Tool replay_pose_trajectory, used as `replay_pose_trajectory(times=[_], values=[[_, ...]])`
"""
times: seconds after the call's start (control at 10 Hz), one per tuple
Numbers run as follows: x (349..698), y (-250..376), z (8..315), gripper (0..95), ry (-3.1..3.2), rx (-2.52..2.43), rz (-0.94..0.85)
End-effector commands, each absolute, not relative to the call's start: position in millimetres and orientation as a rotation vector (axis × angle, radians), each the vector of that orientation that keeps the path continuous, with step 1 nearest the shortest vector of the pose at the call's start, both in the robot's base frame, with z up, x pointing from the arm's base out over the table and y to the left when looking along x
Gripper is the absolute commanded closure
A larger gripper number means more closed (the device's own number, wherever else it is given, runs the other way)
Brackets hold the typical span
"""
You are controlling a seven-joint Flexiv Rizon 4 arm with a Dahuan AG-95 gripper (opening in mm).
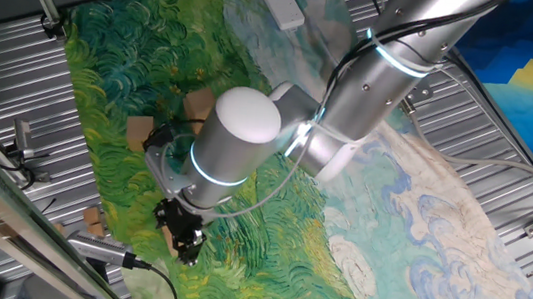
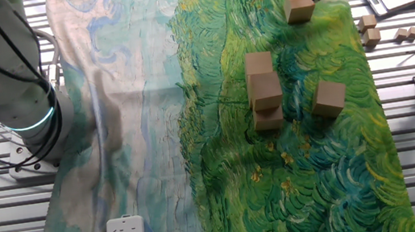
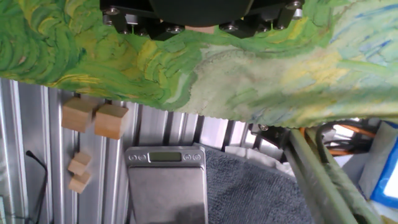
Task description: Stack the blocks into a pyramid shape
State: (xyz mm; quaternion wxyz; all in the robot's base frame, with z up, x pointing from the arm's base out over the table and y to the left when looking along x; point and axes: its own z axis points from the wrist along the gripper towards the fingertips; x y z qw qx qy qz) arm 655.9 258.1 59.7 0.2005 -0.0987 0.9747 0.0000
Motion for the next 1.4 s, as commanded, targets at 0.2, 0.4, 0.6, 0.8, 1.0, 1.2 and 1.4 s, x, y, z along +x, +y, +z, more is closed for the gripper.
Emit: replay_pose_trajectory(times=[0.2, 0.4, 0.6, 0.8, 1.0, 1.2, 1.4], values=[[655.9, 258.1, 60.0, 19.0, 2.731, -0.217, 0.015], [655.9, 258.1, 60.0, 19.0, 2.767, -0.246, 0.019], [655.9, 258.1, 60.0, 19.0, 2.802, -0.291, 0.007], [655.9, 258.1, 60.0, 19.0, 2.811, -0.324, -0.018], [655.9, 258.1, 60.0, 19.0, 2.812, -0.338, -0.02], [655.9, 258.1, 60.0, 19.0, 2.811, -0.345, -0.019], [655.9, 258.1, 60.0, 19.0, 2.809, -0.338, -0.023]])
